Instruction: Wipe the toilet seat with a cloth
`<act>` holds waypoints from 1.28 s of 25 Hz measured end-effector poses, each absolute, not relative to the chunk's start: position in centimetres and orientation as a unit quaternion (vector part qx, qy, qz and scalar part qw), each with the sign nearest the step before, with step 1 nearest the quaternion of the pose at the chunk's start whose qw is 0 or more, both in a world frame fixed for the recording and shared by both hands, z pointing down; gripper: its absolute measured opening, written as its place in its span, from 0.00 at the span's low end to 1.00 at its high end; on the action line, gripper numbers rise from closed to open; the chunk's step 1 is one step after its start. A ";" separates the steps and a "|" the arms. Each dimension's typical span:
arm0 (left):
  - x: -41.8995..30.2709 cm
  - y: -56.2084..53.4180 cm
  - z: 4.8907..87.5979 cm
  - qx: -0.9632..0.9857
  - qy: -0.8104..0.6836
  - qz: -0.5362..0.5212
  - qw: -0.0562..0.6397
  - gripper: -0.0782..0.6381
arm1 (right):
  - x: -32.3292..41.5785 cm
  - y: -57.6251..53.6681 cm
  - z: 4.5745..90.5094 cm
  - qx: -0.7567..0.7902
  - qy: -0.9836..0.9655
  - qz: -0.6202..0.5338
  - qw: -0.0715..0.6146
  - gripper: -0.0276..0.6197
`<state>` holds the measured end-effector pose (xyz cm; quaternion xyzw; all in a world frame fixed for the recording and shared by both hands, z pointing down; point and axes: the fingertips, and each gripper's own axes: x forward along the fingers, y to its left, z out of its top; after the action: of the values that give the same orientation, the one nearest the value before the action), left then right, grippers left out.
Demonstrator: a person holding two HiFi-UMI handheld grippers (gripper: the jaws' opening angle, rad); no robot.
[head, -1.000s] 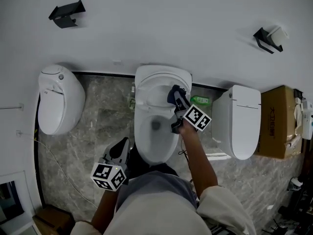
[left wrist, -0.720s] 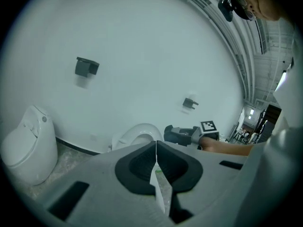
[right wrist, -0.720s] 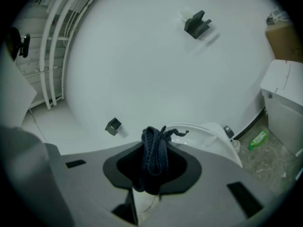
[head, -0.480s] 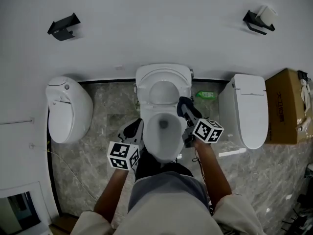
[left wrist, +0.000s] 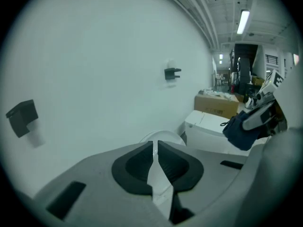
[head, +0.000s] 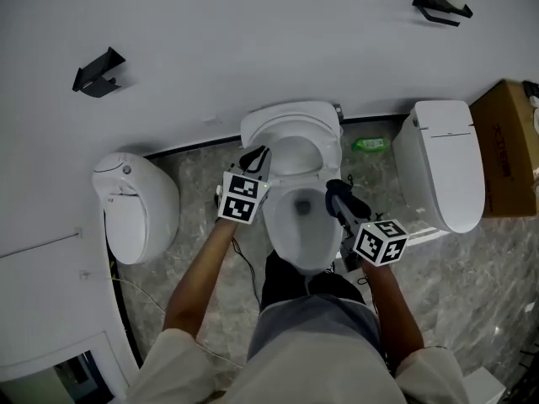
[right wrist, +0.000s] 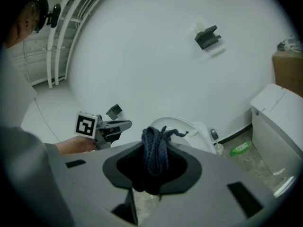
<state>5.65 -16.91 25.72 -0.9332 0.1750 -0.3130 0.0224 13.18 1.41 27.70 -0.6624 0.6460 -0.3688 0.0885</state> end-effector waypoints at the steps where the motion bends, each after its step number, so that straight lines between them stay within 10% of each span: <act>1: 6.5 -18.0 26.4 -0.931 0.167 -0.324 0.035 0.13 | 13.1 1.5 27.7 -0.665 0.645 -0.367 0.081 0.16; 32: 12.6 -23.2 35.1 -0.877 0.070 -0.445 0.166 0.25 | 11.8 6.0 26.1 -0.639 0.660 -0.380 0.108 0.16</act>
<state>12.59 -23.16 35.14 -0.8773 0.0703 -0.4447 0.1661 11.83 5.95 26.12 -0.6388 0.6604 -0.3796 0.1078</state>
